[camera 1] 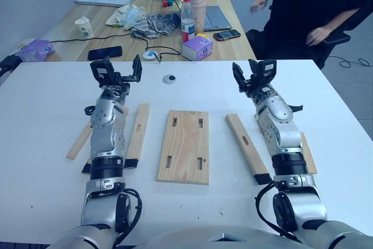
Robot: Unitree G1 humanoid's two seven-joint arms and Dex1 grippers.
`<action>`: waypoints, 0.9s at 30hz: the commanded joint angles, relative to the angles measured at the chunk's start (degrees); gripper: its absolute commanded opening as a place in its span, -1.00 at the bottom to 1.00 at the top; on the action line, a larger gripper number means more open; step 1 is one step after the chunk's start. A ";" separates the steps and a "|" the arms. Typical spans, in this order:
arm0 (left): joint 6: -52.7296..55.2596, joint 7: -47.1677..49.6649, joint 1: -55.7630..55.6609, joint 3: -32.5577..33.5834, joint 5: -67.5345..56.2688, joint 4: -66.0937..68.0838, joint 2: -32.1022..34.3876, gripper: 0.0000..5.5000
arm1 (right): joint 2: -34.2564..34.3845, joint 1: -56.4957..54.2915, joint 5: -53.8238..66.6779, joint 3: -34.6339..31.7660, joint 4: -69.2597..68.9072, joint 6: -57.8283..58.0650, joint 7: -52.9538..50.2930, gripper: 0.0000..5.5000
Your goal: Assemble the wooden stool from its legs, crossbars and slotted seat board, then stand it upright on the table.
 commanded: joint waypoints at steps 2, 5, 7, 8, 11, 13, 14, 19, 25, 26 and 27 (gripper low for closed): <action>0.61 -0.01 -0.64 -0.26 0.01 -0.12 0.09 0.75 | 1.01 -0.87 -0.01 0.07 -0.23 0.47 -0.35 0.01; 0.59 -0.12 -0.67 -0.30 0.03 -0.02 0.11 0.75 | 1.04 -0.83 0.01 0.06 -0.27 0.46 -0.37 0.01; 0.60 -0.14 -0.64 -0.33 0.07 -0.07 0.10 0.75 | 1.03 -0.80 0.02 0.05 -0.31 0.47 -0.36 0.01; 0.59 -0.13 -0.62 -0.35 0.10 -0.08 0.08 0.75 | 0.98 -0.74 0.01 0.05 -0.36 0.52 -0.33 0.01; 0.38 -0.20 -0.50 -0.41 0.19 0.21 0.00 0.75 | 0.77 -0.50 0.01 -0.05 -0.47 0.59 -0.26 0.01; 0.26 -0.33 -0.43 -0.46 0.21 0.42 -0.06 0.75 | 0.74 -0.40 -0.03 -0.04 -0.54 0.64 -0.30 0.01; 0.24 -0.44 -0.43 -0.48 0.17 0.47 -0.08 0.75 | 0.76 -0.35 -0.07 -0.01 -0.62 0.69 -0.34 0.01; 0.18 -0.84 -0.58 -0.52 0.06 0.67 -0.02 0.75 | -0.23 -0.36 -0.67 -0.75 -1.35 0.18 -1.12 0.01; 0.76 -0.97 1.16 -0.45 -0.42 -0.70 -0.44 0.75 | -3.15 1.06 -0.58 -2.05 -1.93 0.33 0.36 0.01; 0.80 -1.29 1.45 -0.74 -0.29 -1.03 -0.29 0.75 | -4.12 1.99 -0.77 -2.62 -2.53 -0.04 0.73 0.01; 0.82 -1.43 1.79 -1.00 -0.08 -1.51 -0.18 0.75 | -5.67 3.37 -0.87 -3.51 -3.44 -0.06 1.38 0.01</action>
